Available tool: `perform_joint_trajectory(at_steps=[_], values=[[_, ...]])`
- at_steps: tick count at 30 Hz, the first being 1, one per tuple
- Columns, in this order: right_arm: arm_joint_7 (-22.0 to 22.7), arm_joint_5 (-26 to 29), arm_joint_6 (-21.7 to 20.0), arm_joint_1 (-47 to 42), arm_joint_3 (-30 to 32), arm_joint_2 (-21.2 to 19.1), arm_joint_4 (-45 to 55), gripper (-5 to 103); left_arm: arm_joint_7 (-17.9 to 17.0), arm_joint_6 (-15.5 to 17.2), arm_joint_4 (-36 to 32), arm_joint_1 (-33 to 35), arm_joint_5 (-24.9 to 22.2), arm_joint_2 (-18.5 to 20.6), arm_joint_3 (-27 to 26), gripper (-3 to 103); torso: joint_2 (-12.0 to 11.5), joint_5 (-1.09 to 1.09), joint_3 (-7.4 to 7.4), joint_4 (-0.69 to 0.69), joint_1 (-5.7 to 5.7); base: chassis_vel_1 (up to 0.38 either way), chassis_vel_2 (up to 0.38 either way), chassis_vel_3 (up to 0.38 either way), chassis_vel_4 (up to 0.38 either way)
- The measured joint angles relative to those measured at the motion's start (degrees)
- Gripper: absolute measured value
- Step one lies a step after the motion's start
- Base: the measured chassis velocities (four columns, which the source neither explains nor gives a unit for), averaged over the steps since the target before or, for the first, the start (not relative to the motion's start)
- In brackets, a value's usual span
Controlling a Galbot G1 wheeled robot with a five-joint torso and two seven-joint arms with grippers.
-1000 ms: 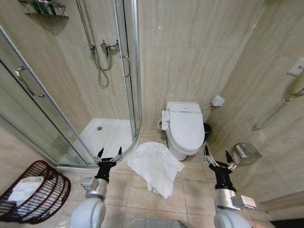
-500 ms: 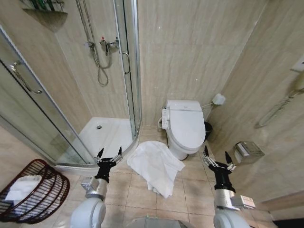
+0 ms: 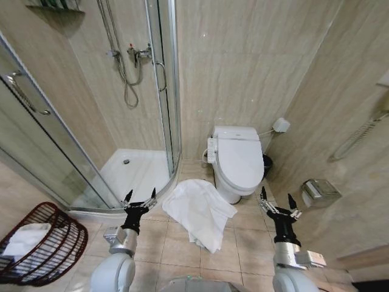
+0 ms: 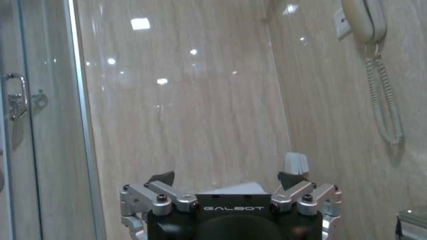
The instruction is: Discard the used towel into the hamper.
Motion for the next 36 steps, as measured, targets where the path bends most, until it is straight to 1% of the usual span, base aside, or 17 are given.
perform_joint_trajectory(at_steps=[15, 22, 24, 28, 32, 33, 35, 36], values=[[-0.63, -0.54, 1.89, 0.01, -0.36, 0.28, -0.62, 100, 0.00, 0.00, 0.00, 0.00, 0.00, 0.00, 0.00, 100, -3.93, 0.00, -2.26, 0.00, -1.69, 0.000, 0.000, 0.000, 0.000], [-0.56, -0.93, 2.03, 0.11, -0.50, 0.10, -0.69, 100, 0.00, 0.00, 0.00, 0.00, 0.00, 0.00, 0.00, 100, -5.51, 0.00, -3.17, 0.00, -2.35, 0.000, 0.000, 0.000, 0.000], [-0.88, -0.85, 2.74, 0.27, -0.50, 0.24, -1.03, 100, 0.00, 0.00, 0.00, 0.00, 0.00, 0.00, 0.00, 100, -6.22, 0.00, -3.58, 0.00, -2.65, 0.000, 0.000, 0.000, 0.000], [-1.12, -0.49, 3.14, 0.27, -0.43, 0.23, -1.04, 100, 0.00, 0.00, 0.00, 0.00, 0.00, 0.00, 0.00, 100, -6.84, 0.00, -3.92, 0.00, -2.92, 0.000, 0.000, 0.000, 0.000], [-1.15, 0.27, 4.57, 1.08, 1.45, 0.11, -1.93, 100, 0.00, 0.00, 0.00, 0.00, 0.00, 0.00, 0.00, 100, -8.11, 0.00, -4.65, 0.00, -3.47, 0.000, 0.000, 0.000, 0.000], [-1.15, 0.27, 4.57, 1.08, 1.45, 0.11, -1.93, 100, 0.00, 0.00, 0.00, 0.00, 0.00, 0.00, 0.00, 100, -8.11, 0.00, -4.65, 0.00, -3.47, 0.000, 0.000, 0.000, 0.000], [-0.74, 1.39, 5.30, 2.10, 4.24, -0.55, -3.01, 100, 0.00, 0.00, 0.00, 0.00, 0.00, 0.00, 0.00, 100, -8.81, 0.00, -5.07, 0.00, -3.75, 0.000, 0.000, 0.000, 0.000], [-0.74, 1.39, 5.30, 2.10, 4.24, -0.55, -3.01, 100, 0.00, 0.00, 0.00, 0.00, 0.00, 0.00, 0.00, 100, -8.81, 0.00, -5.07, 0.00, -3.75, 0.000, 0.000, 0.000, 0.000]])
